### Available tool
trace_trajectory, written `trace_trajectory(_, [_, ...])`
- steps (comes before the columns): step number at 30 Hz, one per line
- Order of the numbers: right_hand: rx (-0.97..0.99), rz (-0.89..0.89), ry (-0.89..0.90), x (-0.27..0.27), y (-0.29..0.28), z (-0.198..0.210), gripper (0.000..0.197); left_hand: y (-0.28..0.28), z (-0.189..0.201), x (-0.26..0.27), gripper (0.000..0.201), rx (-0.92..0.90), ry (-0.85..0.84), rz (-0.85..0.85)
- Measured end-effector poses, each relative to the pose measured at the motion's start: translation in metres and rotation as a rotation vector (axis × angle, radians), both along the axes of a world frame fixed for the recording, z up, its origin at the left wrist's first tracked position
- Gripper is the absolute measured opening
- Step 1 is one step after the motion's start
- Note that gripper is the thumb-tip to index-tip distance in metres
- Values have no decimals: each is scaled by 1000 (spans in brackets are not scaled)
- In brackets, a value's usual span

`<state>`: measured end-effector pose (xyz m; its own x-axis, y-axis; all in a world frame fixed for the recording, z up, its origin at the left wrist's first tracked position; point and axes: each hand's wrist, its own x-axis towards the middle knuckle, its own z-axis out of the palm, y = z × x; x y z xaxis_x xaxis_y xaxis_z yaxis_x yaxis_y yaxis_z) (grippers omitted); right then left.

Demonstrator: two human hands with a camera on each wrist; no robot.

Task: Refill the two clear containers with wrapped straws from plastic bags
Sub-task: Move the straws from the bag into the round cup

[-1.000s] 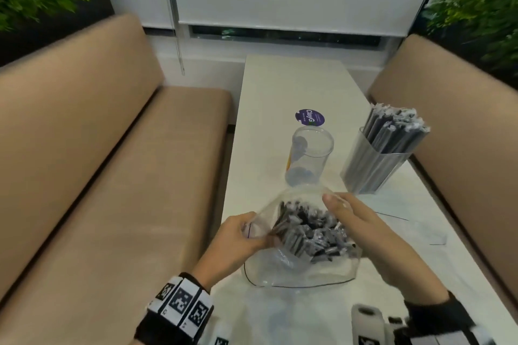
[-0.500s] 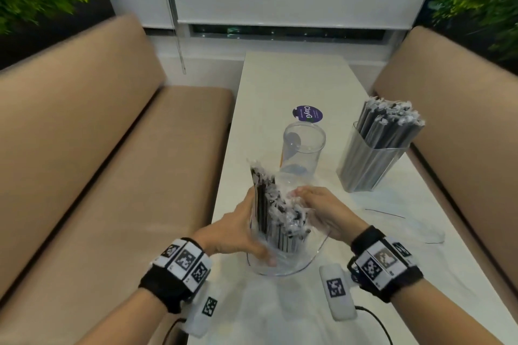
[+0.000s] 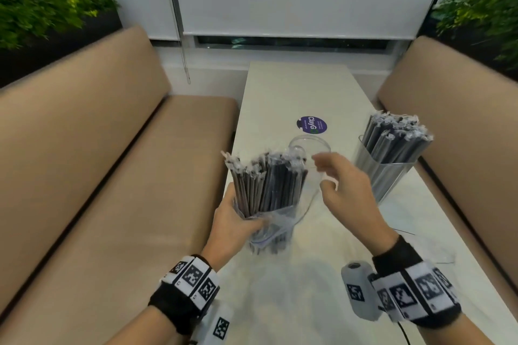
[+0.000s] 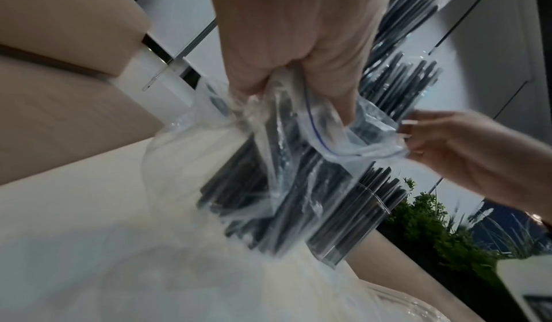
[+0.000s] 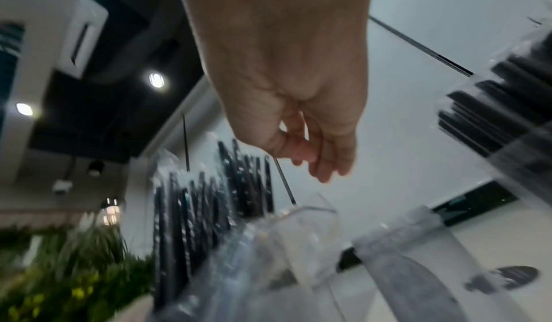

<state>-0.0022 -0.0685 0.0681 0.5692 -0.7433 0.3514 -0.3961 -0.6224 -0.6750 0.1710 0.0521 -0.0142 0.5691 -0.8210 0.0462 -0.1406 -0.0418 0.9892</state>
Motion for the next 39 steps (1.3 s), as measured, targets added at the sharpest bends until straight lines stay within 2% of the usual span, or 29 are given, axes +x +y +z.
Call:
trace_trajectory(2, [219, 121, -183, 5, 11, 13, 56, -6, 0, 0, 64, -28, -16, 85])
trace_trajectory(4, [490, 246, -229, 15, 21, 7, 60, -9, -5, -4, 65, -43, 1, 100])
trace_trajectory(5, [546, 255, -232, 21, 23, -4, 57, -9, -9, -8, 66, -35, 21, 89])
trace_trajectory(8, [391, 139, -209, 32, 21, -41, 31, -4, -23, -13, 69, -18, 67, 65])
trace_trajectory(10, [301, 83, -157, 32, 20, -51, 16, -1, -24, -11, 72, -35, 87, 31])
trace_trajectory(15, [218, 51, -237, 35, 8, -29, 9, -2, -7, 6, 75, 31, 97, -139])
trace_trajectory(19, [217, 10, -343, 39, -15, 7, 13, -10, 7, 14, 73, 92, 103, -207])
trace_trajectory(22, [318, 22, -458, 41, -24, 25, 12, -14, 14, 17, 75, 122, 88, -224])
trace_trajectory(25, [463, 25, -496, 40, -24, 25, 21, -16, 18, 17, 73, 160, 65, -226])
trace_trajectory(28, [554, 45, -504, 37, -21, 14, 21, -16, 16, 20, 75, 173, 107, -210])
trace_trajectory(34, [477, 98, -433, 41, -18, 14, 24, -17, 14, 21, 75, 184, 134, -183])
trace_trajectory(39, [429, 79, -456, 39, -34, 44, 29, -18, 19, 22, 85, 186, 123, -189])
